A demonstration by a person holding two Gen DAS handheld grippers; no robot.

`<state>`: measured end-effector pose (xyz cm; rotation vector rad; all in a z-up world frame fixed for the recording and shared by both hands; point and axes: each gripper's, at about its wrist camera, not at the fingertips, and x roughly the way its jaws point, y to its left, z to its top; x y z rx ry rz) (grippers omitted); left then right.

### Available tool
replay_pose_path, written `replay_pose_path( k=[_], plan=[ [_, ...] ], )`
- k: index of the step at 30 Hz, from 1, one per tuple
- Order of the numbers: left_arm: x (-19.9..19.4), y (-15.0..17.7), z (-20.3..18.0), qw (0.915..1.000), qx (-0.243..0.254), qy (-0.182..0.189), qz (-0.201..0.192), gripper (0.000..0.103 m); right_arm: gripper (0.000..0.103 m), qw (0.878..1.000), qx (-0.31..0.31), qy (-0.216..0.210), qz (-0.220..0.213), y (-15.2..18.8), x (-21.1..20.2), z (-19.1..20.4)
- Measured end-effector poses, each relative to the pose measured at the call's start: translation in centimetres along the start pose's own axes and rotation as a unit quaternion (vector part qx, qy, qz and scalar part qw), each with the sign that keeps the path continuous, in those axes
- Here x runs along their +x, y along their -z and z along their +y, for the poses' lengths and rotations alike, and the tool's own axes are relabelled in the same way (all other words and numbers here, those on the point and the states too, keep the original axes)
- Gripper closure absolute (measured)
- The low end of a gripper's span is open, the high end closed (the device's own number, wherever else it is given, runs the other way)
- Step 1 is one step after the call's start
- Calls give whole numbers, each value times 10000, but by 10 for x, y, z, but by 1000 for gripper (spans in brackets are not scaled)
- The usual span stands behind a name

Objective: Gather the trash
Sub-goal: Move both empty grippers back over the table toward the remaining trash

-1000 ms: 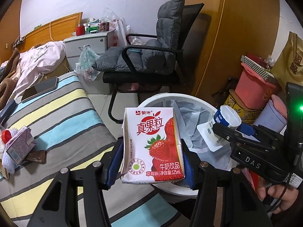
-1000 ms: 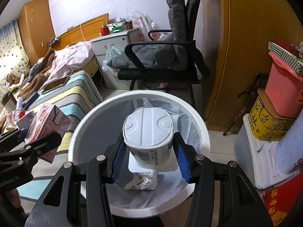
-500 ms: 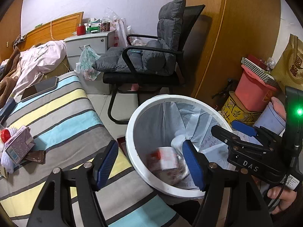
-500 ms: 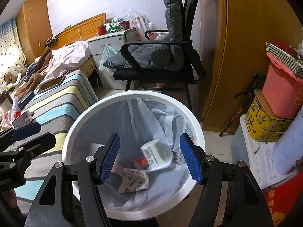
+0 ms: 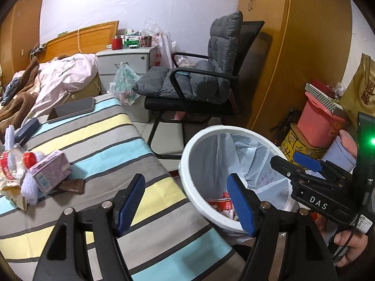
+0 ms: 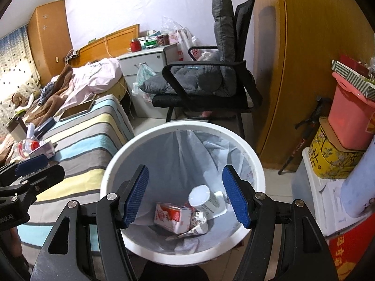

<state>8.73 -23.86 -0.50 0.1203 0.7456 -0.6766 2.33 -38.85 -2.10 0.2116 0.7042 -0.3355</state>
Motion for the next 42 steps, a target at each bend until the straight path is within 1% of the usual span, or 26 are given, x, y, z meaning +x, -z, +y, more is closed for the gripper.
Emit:
replay_pose_path(
  k=[12, 23, 34, 42],
  plan=[
    [-36, 10, 39, 9985, -300, -366, -279, 28, 36, 9994, -212, -237, -168, 0, -9, 33],
    [-64, 24, 79, 9942, -597, -778, -453, 28, 36, 9965, -518, -597, -270, -2, -13, 73],
    [-91, 45, 142, 9839, -1083, -1317, -532, 28, 36, 9905, -911, -1005, -217, -4, -3, 124],
    [-105, 64, 191, 9734, -1463, -1684, -526, 27, 36, 9838, -1298, -1236, -69, -3, 8, 163]
  ],
)
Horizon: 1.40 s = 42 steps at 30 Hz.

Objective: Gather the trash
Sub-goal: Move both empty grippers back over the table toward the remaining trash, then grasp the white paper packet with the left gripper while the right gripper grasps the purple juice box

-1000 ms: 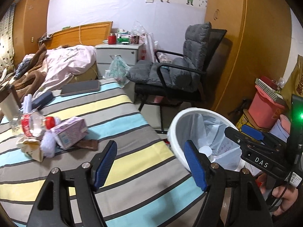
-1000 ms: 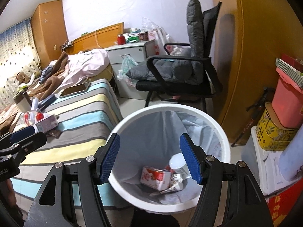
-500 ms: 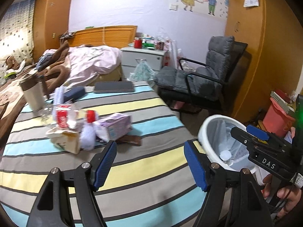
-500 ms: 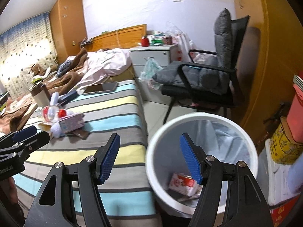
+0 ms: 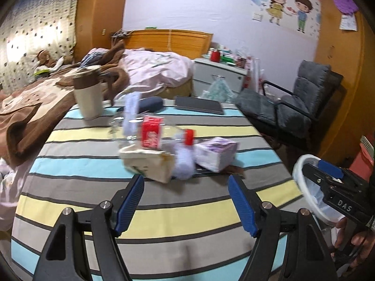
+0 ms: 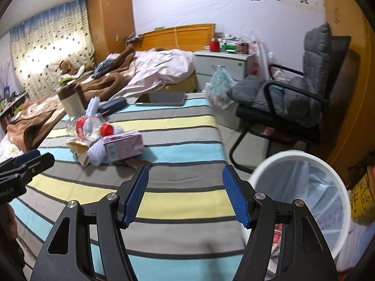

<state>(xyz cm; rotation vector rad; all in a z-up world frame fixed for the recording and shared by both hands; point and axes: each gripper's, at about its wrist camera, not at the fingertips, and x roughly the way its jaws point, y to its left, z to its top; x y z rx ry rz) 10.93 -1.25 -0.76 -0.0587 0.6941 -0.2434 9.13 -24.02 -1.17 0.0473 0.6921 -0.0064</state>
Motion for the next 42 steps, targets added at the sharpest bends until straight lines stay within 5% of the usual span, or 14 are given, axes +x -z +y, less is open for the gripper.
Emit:
replay_pose_path(
  k=[12, 22, 42],
  plan=[
    [32, -1, 55, 9985, -422, -149, 321, 23, 36, 9993, -179, -196, 273, -5, 30, 32],
    [72, -21, 47, 9983, -267, -26, 520, 21, 36, 9987, -260, -236, 380, -14, 46, 47],
    [54, -10, 134, 9896, -710, -1129, 535, 21, 36, 9949, -74, -831, 564, -20, 70, 62]
  ],
)
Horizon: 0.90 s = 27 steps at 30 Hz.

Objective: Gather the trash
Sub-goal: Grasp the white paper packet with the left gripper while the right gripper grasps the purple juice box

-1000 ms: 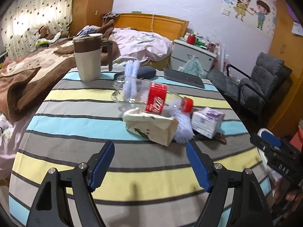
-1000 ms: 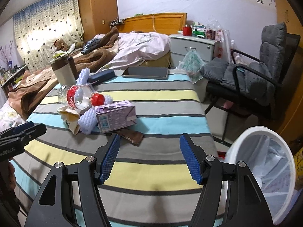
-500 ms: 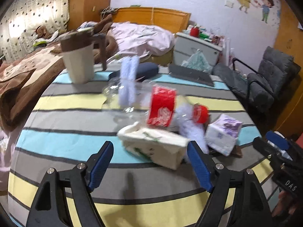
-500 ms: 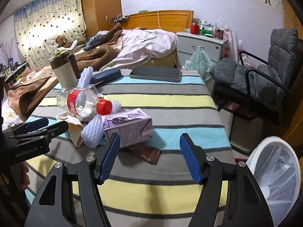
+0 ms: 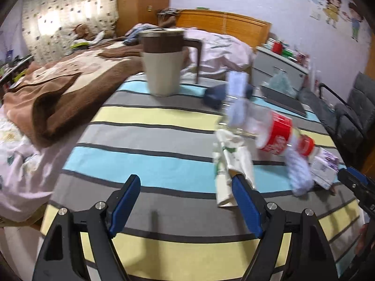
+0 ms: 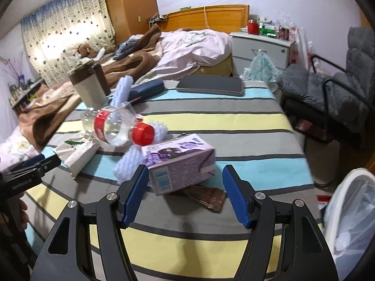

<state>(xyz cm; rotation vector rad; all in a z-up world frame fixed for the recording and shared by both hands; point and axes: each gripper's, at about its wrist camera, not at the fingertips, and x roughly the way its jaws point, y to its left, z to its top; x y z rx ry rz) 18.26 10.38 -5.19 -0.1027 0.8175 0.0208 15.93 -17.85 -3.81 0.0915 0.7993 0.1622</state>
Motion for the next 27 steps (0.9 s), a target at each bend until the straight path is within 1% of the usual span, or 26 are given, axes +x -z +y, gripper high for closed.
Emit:
replay_pose_path(
  k=[2, 5, 8, 11, 13, 14, 16, 17, 22, 24, 27],
  plan=[
    [-5, -1, 8, 9999, -108, 37, -47, 21, 36, 9998, 116, -133, -37, 0, 1, -3],
    [-14, -2, 10, 9994, -168, 240, -157, 21, 35, 9991, 382, -195, -8, 0, 6, -5],
    [-19, -5, 5, 9988, -101, 415, -231, 21, 34, 9984, 539, -181, -16, -2, 10, -6],
    [-16, -10, -3, 9986, -17, 479, -223, 21, 34, 9981, 562, -214, 143, -5, 18, -2],
    [-16, -13, -6, 9982, 27, 554, -241, 21, 33, 9980, 580, -211, 116, -5, 18, -1],
    [-15, -14, -8, 9981, 51, 570, -245, 21, 33, 9979, 591, -226, 133, -6, 20, 0],
    [-10, -17, -11, 9981, 110, 556, -220, 21, 33, 9973, 642, -214, 299, -7, 27, 0],
    [-7, -18, -12, 9984, 102, 528, -179, 21, 31, 9971, 666, -197, 323, -7, 28, -1],
    [7, -18, -9, 9986, 45, 532, -1, 21, 31, 9986, 427, -37, 321, -7, 32, 5],
    [10, -17, -8, 9984, 15, 557, 29, 21, 31, 9984, 458, 12, 329, -9, 32, 0],
    [15, -15, -8, 9987, 27, 492, 92, 21, 31, 9966, 718, -157, 362, -9, 32, -11]
  ],
)
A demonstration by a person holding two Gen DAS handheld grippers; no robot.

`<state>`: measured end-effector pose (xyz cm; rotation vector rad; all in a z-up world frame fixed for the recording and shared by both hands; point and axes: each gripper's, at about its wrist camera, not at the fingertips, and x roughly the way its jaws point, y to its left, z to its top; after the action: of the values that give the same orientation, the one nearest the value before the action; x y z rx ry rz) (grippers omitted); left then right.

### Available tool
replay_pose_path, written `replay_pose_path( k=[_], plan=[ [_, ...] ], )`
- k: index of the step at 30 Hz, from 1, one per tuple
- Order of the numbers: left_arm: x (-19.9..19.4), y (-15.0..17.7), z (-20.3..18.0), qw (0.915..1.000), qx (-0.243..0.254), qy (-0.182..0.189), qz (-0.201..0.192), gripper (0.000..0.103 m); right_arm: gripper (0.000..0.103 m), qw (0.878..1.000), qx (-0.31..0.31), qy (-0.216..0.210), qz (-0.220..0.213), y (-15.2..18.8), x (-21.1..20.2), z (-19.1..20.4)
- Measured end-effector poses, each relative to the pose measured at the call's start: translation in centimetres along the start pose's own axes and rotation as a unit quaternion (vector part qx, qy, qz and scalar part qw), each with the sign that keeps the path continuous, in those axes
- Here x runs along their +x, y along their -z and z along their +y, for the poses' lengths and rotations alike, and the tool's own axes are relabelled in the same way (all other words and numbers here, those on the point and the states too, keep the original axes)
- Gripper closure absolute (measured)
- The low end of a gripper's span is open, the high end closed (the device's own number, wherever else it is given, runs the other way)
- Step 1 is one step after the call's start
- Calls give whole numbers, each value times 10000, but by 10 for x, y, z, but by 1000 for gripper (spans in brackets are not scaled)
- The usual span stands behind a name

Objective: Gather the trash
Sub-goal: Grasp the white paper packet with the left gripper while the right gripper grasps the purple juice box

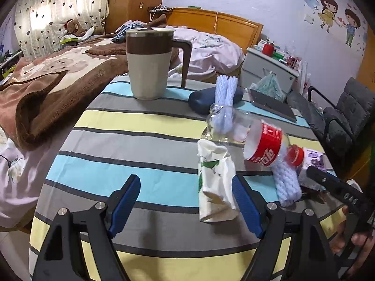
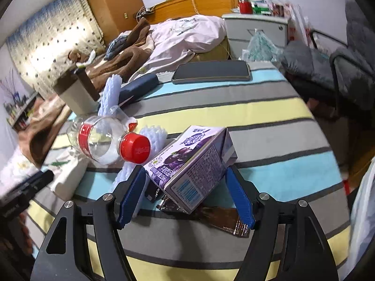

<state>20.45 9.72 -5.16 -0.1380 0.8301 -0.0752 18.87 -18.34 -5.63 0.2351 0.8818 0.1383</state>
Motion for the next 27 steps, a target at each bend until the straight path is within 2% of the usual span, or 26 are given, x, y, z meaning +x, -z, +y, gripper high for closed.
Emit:
replay_pose_path(
  k=[1, 3, 5, 7, 12, 14, 17, 21, 22, 24, 26, 27],
  plan=[
    [2, 0, 0, 10000, 11, -19, 28, 21, 31, 10000, 56, -30, -6, 0, 0, -2],
    [5, 1, -1, 9999, 21, 35, 94, 21, 38, 9999, 78, -22, -62, 1, -2, -2],
    [7, 2, -1, 9999, 5, 117, 110, 21, 56, 9999, 69, 44, -136, 1, -6, -2],
    [10, 3, -2, 9997, -15, 198, 166, 23, 62, 9998, 80, 28, -196, 2, -8, -2],
    [11, 6, -8, 9991, 71, 342, 240, 36, 75, 9996, 103, -30, -275, 1, -11, -4],
    [11, 7, -10, 9988, 80, 407, 256, 51, 85, 9995, 82, -47, -309, -1, -11, -4],
    [7, 9, -16, 9988, 240, 380, 200, 64, 87, 9993, 100, 13, -356, -3, -13, -6],
    [3, 8, -14, 9992, 226, 294, 140, 64, 87, 9978, 7, 422, -510, -5, -16, -6],
    [2, 8, -14, 9992, 235, 302, 127, 64, 86, 9962, -94, 627, -600, -7, -18, -2],
    [2, 7, -12, 9991, 177, 369, 121, 63, 76, 9966, -147, 583, -563, -11, -16, 0],
    [3, 7, -12, 9992, 191, 332, 117, 50, 33, 9981, -101, 352, -498, -14, -12, 3],
    [4, 7, -11, 9993, 169, 321, 126, 48, 28, 9983, -141, 276, -483, -15, -9, 6]
  ],
)
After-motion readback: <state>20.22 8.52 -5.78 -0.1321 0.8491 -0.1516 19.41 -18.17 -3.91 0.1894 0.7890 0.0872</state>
